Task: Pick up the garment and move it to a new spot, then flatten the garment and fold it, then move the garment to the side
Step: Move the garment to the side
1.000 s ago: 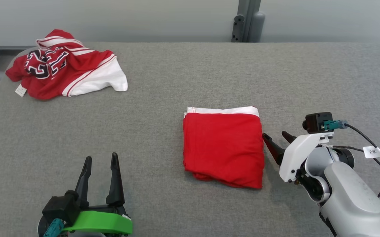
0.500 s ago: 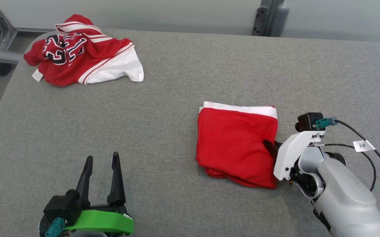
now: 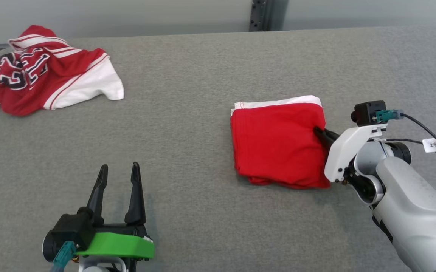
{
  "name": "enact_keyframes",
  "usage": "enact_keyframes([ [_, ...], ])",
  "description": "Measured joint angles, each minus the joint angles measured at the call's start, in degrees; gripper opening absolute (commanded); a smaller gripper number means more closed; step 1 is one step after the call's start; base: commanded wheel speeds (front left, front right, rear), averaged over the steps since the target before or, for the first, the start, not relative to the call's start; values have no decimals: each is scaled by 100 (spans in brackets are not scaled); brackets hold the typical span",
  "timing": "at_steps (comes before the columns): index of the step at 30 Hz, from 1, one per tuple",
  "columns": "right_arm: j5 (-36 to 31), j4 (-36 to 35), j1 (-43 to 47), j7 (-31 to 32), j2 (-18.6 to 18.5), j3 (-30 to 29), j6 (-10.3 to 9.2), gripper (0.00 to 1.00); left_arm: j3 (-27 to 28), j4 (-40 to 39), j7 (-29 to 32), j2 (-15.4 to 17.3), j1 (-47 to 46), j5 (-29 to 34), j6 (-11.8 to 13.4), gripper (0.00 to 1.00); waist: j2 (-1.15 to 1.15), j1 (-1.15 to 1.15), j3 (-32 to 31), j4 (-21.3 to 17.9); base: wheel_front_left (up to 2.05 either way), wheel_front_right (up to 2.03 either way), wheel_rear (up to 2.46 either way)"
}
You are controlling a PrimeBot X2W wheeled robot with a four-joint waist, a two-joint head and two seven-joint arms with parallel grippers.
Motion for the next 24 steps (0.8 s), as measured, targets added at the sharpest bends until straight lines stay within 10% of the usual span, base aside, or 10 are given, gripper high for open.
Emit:
enact_keyframes([
  [24, 48, 263, -618, -1183, 41, -111, 0, 0, -51, 143, 0, 91, -803, 766, -414, 100, 0, 0, 1003, -2294, 0, 0, 0],
])
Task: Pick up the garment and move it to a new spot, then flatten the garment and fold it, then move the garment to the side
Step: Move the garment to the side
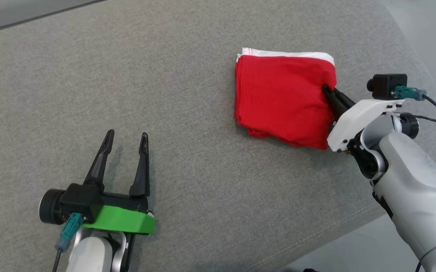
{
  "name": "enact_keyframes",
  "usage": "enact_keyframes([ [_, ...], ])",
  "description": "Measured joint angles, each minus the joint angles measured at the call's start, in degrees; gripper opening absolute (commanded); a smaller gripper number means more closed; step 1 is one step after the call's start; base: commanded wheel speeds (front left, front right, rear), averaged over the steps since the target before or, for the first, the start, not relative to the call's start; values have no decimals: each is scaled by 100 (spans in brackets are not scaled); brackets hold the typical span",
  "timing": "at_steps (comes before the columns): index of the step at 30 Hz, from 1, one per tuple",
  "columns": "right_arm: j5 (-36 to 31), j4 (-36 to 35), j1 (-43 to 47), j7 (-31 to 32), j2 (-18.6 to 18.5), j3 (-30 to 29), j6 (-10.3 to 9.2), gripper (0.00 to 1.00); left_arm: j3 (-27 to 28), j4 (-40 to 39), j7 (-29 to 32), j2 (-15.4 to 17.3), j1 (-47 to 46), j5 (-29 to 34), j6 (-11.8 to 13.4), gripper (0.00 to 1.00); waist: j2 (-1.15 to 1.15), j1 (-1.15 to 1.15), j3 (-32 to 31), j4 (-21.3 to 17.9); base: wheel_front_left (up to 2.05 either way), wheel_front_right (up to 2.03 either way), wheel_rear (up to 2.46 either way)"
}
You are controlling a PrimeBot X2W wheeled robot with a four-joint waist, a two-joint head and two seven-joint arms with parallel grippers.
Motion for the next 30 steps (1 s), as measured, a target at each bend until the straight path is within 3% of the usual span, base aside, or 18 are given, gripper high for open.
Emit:
enact_keyframes([
  [6, -169, 213, -449, -123, -104, -20, 0, 0, 20, -94, 0, 9, -12, 34, -19, 100, 0, 0, 254, 87, 0, 0, 0],
  [12, -375, 573, -1017, -70, -443, -25, 0, 0, -12, -237, 0, 10, -62, 58, -23, 100, 0, 0, 420, 391, 0, 0, 0],
  [30, -1114, 1702, -2455, 180, -1958, -124, 1, 0, -167, -513, 0, 40, -186, 222, -42, 100, 0, 0, 1158, 1197, 0, 0, 0],
])
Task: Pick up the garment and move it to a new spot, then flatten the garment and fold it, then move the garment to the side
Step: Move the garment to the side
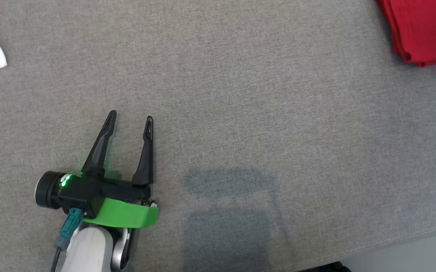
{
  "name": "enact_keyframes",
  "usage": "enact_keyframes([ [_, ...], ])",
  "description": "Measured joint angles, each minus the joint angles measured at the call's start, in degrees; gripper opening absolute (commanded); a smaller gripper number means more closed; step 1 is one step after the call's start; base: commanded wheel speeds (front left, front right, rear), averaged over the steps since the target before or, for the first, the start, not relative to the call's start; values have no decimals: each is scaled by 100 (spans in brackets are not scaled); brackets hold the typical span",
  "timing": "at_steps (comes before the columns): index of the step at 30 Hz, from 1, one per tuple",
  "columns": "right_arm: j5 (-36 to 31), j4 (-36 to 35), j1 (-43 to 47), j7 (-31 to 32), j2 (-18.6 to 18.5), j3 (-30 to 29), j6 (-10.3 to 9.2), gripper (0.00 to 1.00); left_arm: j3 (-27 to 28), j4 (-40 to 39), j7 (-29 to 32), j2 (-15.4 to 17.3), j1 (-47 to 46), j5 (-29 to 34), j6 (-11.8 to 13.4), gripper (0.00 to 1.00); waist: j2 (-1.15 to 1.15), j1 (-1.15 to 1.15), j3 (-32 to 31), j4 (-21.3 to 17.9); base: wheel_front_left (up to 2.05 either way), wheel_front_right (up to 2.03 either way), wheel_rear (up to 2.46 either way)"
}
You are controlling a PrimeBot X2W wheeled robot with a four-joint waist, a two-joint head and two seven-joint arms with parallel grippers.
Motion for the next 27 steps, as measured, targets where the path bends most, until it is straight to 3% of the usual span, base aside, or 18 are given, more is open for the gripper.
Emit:
enact_keyframes([
  [5, -352, 265, -202, -142, -43, 65, 0, 0, -18, -29, 0, 12, 1, 22, 2, 100, 0, 0, 142, 118, 0, 0, 0],
  [6, -485, 323, -214, -216, -49, 108, 0, 35, -26, -33, 0, 12, 1, 25, 5, 100, 0, 0, 157, 135, 0, 0, 0],
  [7, -583, 369, -219, -292, -53, 134, 0, 100, -34, -34, 0, 12, 1, 35, 5, 100, 0, 0, 165, 146, 0, 0, 0],
  [12, -895, 725, -324, -884, -38, -81, 1, 100, -45, -13, 0, 15, 3, 63, 19, 100, 0, 0, 130, 114, 0, 0, 0],
  [18, -1051, 1006, -324, -1290, 265, -288, 1, 100, -58, 51, 0, 21, 20, 62, 23, 100, 0, 0, -6, 29, 0, 0, 0],
  [27, -770, 309, -63, -1539, 889, -119, 1, 100, 146, 169, 0, 24, 69, -83, 78, 100, 0, 0, -470, -45, 0, 0, 0],
])
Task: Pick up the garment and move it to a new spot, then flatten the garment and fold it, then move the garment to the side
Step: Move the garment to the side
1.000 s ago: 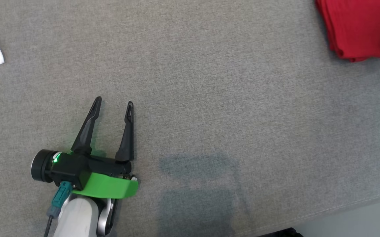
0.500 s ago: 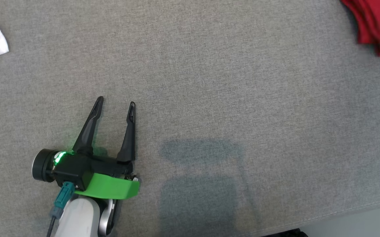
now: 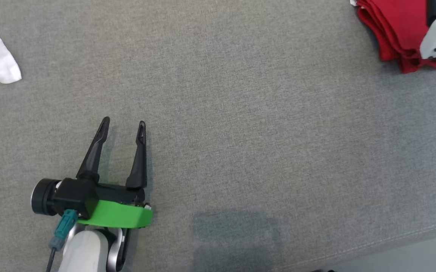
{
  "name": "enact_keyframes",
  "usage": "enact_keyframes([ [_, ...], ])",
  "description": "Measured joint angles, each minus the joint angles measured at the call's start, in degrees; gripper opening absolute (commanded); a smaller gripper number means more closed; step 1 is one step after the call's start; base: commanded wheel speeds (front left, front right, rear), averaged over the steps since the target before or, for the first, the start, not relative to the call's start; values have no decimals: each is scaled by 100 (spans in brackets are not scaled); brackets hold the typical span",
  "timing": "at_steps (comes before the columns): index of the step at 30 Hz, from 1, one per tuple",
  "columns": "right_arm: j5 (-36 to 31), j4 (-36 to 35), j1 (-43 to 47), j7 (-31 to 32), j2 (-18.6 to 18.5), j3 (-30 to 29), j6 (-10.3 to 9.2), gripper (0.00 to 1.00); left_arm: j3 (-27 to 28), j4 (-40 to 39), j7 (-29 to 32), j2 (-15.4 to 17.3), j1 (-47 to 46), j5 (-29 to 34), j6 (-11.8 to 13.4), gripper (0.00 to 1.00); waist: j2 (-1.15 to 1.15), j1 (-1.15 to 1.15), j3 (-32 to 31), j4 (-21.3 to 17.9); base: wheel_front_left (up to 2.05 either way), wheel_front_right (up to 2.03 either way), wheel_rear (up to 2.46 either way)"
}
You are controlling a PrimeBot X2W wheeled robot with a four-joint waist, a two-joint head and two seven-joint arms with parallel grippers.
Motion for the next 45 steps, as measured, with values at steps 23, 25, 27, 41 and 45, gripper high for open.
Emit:
enact_keyframes([
  [23, -700, -2942, 3590, -31, 1900, -1080, -1, 100, 935, 555, 0, -127, 1222, -673, 426, 100, 0, 0, -2099, 84, 0, 0, 0],
  [25, -775, -3209, 3966, -32, 2093, -1228, -1, 100, 960, 553, 0, -130, 1351, -717, 427, 100, 0, 0, -2247, 98, 0, 0, 0],
  [27, -915, -3453, 4359, -32, 2179, -1359, -1, 100, 960, 552, 0, -136, 1442, -721, 431, 100, 0, -1, -2387, 117, 0, 0, 0],
  [41, -686, -4212, 5636, -32, 2269, -1218, -1, 100, 793, 505, 0, -144, 1580, -805, 501, 100, 0, 0, -2707, 328, 0, 0, 0],
  [45, -678, -4220, 5645, -32, 2270, -1223, -1, 100, 772, 520, 0, -144, 1580, -805, 501, 100, 0, 0, -2713, 339, 0, 0, 0],
])
